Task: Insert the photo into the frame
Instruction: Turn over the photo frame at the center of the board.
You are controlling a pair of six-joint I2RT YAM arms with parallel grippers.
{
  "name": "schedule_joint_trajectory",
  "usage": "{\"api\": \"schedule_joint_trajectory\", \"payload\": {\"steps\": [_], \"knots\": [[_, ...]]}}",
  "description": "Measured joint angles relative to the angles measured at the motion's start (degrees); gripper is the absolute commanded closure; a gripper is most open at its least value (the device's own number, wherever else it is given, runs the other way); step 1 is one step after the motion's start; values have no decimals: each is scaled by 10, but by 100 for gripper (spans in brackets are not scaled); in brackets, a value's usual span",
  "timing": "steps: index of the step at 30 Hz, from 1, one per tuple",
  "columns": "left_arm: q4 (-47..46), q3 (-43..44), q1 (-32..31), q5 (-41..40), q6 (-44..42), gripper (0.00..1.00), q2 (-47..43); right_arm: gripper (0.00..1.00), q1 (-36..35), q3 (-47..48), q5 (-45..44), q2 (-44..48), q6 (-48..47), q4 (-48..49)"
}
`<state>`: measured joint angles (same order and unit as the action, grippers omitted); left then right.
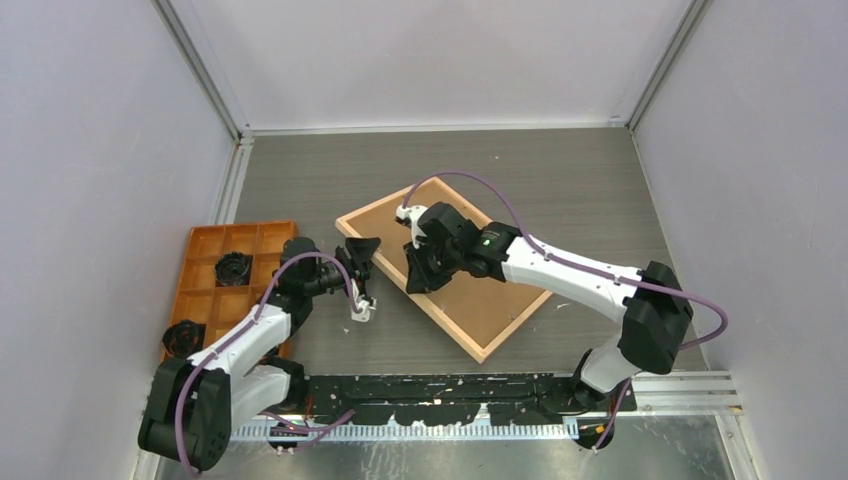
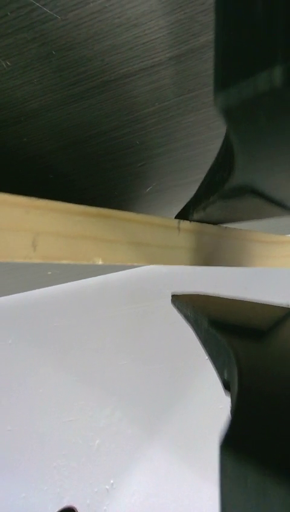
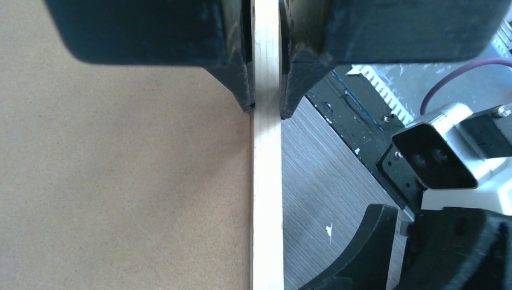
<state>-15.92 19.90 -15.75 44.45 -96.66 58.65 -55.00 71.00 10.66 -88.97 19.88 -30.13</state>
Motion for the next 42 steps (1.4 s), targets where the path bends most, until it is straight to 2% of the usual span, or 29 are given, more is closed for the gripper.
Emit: {"api": "schedule_joint_trajectory", "payload": {"steps": [2,3,8,13,15,20,31,35,42], "knots": [[13,4,0,4,-15,70,1,97,1,2,0,7,-2,-9],[23,8,0,6,-22,74,1,93,1,3,-2,10,-4,-12],[64,35,-5,8,-40,86,1,58,3,21,-14,21,-24,-42],[144,78,-8,-8,-43,89,-2,27,3,43,-51,53,-67,-72],[182,103,-12,-17,-39,89,-9,18,-3,51,-76,76,-85,-82],[246,139,-18,-30,-15,90,-37,15,-47,72,-157,111,-127,-104],[306,174,-19,-49,11,90,-54,16,-190,72,-334,85,-216,-153],[306,174,-19,-53,19,90,-54,23,-217,71,-376,53,-244,-163],[305,174,-20,-59,32,91,-63,37,-218,37,-448,42,-280,-147]]}}
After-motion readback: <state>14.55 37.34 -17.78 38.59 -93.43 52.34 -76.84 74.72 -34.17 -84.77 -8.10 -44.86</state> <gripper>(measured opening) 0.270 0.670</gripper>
